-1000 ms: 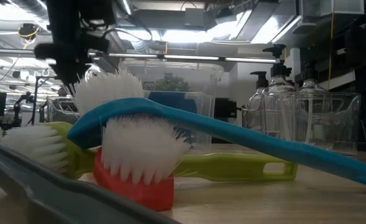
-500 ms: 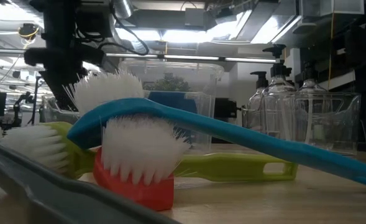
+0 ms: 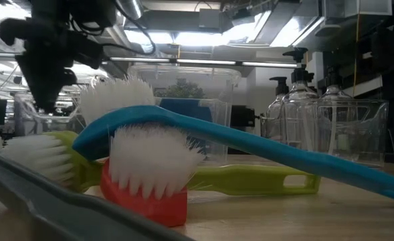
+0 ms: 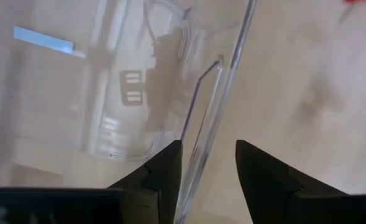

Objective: Pick & Place Kitchen Sink Supplies
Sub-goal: Adjust the left transparent bin

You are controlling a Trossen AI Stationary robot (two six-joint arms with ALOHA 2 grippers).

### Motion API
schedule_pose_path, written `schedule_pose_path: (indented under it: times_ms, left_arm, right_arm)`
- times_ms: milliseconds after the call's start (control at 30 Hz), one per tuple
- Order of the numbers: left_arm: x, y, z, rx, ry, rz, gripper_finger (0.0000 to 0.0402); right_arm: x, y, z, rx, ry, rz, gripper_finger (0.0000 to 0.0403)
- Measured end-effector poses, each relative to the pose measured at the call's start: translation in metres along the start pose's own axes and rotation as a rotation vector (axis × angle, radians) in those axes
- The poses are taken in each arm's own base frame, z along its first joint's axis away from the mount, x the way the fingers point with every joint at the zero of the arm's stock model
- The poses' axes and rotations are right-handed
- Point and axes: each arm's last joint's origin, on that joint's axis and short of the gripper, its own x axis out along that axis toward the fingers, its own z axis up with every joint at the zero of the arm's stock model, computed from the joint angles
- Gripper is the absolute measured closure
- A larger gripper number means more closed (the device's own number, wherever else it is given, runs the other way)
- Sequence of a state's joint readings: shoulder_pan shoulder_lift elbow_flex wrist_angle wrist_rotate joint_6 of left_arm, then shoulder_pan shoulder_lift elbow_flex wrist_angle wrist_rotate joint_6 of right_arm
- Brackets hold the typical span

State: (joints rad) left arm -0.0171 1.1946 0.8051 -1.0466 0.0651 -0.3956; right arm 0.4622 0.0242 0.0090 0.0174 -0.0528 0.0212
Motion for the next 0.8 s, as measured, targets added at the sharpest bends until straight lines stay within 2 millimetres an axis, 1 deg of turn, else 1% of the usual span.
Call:
schedule_pose_path:
  times_ms: [267, 467, 667, 800]
  left_arm:
    - [0.002, -0.036, -0.019, -0.038, 0.025, -0.04, 0.0258]
    - [0.002, -0.062, -0.031, -0.052, -0.005, -0.102, 0.0258]
    - [0.001, -0.082, -0.039, -0.055, -0.041, -0.182, 0.0258]
    - [-0.001, -0.094, -0.041, -0.049, -0.085, -0.261, 0.0258]
  right_arm:
    - [0.0, 0.0, 0.0, -0.002, 0.0, 0.0, 0.0095]
    - [0.0, 0.0, 0.0, -0.002, 0.0, 0.0, 0.0095]
    - [0.0, 0.0, 0.0, 0.0, 0.0, 0.0, 0.0095]
    - [0.0, 0.0, 0.0, -0.001, 0.0, 0.0, 0.0095]
